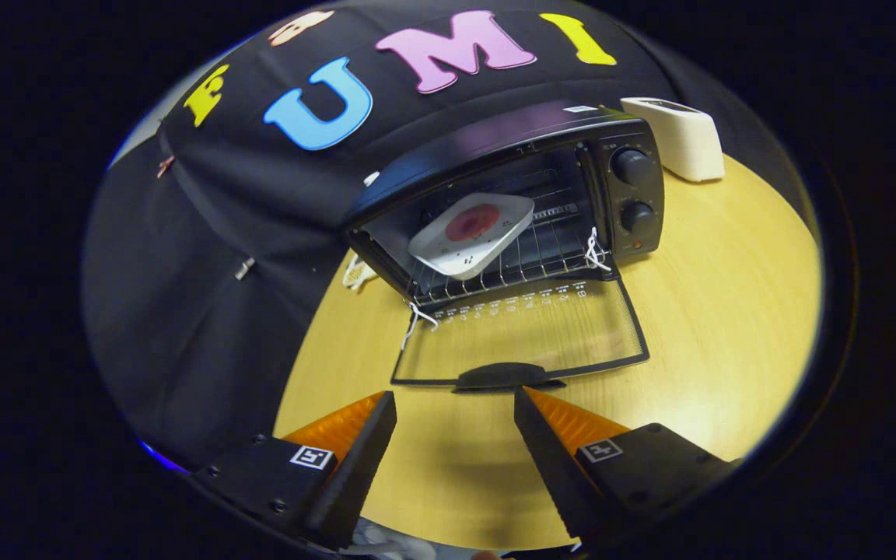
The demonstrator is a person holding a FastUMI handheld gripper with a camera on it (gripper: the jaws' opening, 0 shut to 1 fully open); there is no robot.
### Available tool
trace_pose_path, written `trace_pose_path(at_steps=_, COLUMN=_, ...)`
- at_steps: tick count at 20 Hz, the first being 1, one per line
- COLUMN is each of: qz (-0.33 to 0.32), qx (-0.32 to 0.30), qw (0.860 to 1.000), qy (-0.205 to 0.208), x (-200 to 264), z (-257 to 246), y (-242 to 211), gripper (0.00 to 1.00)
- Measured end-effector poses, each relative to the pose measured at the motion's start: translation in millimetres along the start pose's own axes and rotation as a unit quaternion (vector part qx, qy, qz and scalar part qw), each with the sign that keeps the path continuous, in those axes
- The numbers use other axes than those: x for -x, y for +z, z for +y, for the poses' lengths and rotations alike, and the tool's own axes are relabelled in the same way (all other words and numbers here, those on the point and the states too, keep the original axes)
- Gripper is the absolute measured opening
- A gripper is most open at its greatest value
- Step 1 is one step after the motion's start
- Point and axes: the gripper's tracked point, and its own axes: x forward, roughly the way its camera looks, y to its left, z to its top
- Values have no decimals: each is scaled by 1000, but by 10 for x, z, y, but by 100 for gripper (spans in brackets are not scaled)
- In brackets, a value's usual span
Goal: Open the toaster oven, put the food inside, and close the toaster oven door.
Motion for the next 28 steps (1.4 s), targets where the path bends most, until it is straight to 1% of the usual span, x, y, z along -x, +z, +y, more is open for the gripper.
trace_pose_path(at_steps=3, qz=37, qx=53, qw=997, qy=-40, x=-66, z=-128, y=-282, gripper=99)
trace_pose_path(at_steps=6, qz=42, qx=89, qw=991, qy=-89, x=-156, z=-294, y=-408, gripper=99)
trace_pose_path(at_steps=9, qz=35, qx=118, qw=983, qy=-135, x=-305, z=-456, y=-390, gripper=99)
trace_pose_path(at_steps=11, qz=17, qx=129, qw=977, qy=-170, x=-398, z=-573, y=-297, gripper=99)
trace_pose_path(at_steps=12, qz=13, qx=131, qw=976, qy=-174, x=-462, z=-581, y=-290, gripper=99)
trace_pose_path(at_steps=14, qz=29, qx=136, qw=974, qy=-179, x=-551, z=-610, y=-366, gripper=99)
trace_pose_path(at_steps=16, qz=31, qx=144, qw=973, qy=-179, x=-627, z=-611, y=-375, gripper=100)
trace_pose_path(at_steps=18, qz=28, qx=138, qw=974, qy=-179, x=-690, z=-599, y=-342, gripper=100)
trace_pose_path(at_steps=21, qz=28, qx=108, qw=977, qy=-181, x=-750, z=-621, y=-271, gripper=100)
trace_pose_path(at_steps=22, qz=33, qx=108, qw=978, qy=-178, x=-787, z=-624, y=-268, gripper=100)
trace_pose_path(at_steps=23, qz=32, qx=118, qw=976, qy=-179, x=-771, z=-620, y=-250, gripper=100)
trace_pose_path(at_steps=25, qz=27, qx=165, qw=969, qy=-180, x=-763, z=-598, y=-204, gripper=100)
trace_pose_path(at_steps=28, qz=16, qx=159, qw=971, qy=-179, x=-669, z=-529, y=-145, gripper=100)
